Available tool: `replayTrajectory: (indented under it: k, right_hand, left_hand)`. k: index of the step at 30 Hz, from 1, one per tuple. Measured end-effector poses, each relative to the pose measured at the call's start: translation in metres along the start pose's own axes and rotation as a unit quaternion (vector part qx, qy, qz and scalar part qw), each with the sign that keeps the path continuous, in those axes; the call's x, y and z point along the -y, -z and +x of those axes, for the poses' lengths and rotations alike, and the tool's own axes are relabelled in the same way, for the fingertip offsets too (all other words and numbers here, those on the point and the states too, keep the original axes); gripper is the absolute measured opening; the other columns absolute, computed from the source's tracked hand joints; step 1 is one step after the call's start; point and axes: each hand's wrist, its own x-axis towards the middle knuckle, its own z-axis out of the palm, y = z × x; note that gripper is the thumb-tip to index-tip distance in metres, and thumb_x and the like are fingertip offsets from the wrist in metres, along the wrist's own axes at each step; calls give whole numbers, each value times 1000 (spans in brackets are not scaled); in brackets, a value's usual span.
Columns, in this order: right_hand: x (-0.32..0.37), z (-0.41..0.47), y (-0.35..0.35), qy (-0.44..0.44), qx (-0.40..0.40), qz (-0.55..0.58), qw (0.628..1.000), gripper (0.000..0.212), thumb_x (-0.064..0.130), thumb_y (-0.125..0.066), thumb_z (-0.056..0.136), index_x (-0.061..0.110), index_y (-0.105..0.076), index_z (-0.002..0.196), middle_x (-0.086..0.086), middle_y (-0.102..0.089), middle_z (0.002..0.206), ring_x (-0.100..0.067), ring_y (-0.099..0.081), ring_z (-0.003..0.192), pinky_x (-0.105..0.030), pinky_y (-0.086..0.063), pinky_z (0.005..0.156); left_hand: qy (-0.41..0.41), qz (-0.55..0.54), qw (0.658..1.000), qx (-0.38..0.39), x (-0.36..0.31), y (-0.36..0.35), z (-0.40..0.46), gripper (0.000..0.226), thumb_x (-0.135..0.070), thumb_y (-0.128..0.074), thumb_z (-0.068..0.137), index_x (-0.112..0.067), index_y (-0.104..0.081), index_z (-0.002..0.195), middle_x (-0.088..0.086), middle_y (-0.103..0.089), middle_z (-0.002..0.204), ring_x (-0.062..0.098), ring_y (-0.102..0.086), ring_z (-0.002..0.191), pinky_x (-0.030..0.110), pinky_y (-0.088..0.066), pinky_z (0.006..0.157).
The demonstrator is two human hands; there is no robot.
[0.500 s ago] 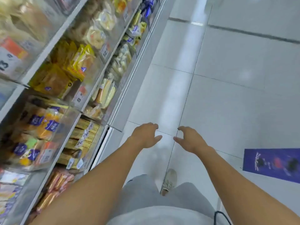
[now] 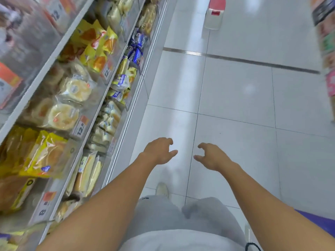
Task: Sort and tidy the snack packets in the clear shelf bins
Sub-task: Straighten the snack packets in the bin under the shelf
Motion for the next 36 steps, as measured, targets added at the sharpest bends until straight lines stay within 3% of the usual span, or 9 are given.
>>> replayTrajectory:
  k: [9, 16, 22, 36]
  right_hand:
    - [-22, 168, 180, -6, -32, 22, 999, 61, 43, -59, 95, 17, -42, 148, -5, -47, 149, -23, -46, 134, -39, -43, 105]
    - [-23, 305, 330, 19, -14, 3, 1000, 61, 44, -59, 95, 19, -42, 147, -3, -47, 148, -22, -48, 132, -38, -44, 103]
    - [2, 443, 447, 35, -8, -27, 999, 60, 44, -58, 95, 19, -42, 148, -3, -50, 145, -21, -48, 131, -39, -44, 103]
    - [40, 724, 692, 4, -14, 6, 1000, 61, 46, -58, 95, 20, -43, 147, -2, -47, 149, -21, -45, 135, -38, -41, 107]
  left_hand:
    - [-36, 34, 999, -4, -63, 159, 208, 55, -53, -49, 99, -21, -47, 143, 1, -54, 140, 22, -53, 125, 37, -44, 98]
    - [-14, 10, 1000, -18, -106, 277, 341, 55, -53, -51, 98, -21, -48, 143, 0, -52, 143, 21, -54, 124, 37, -44, 99]
    - [-5, -26, 999, -47, -100, 381, 478, 55, -54, -51, 98, -21, -48, 143, 0, -54, 141, 22, -56, 119, 38, -46, 97]
    - [-8, -8, 1000, -7, -97, 620, 785, 54, -54, -50, 98, -22, -48, 141, 1, -56, 137, 23, -57, 119, 36, -45, 94]
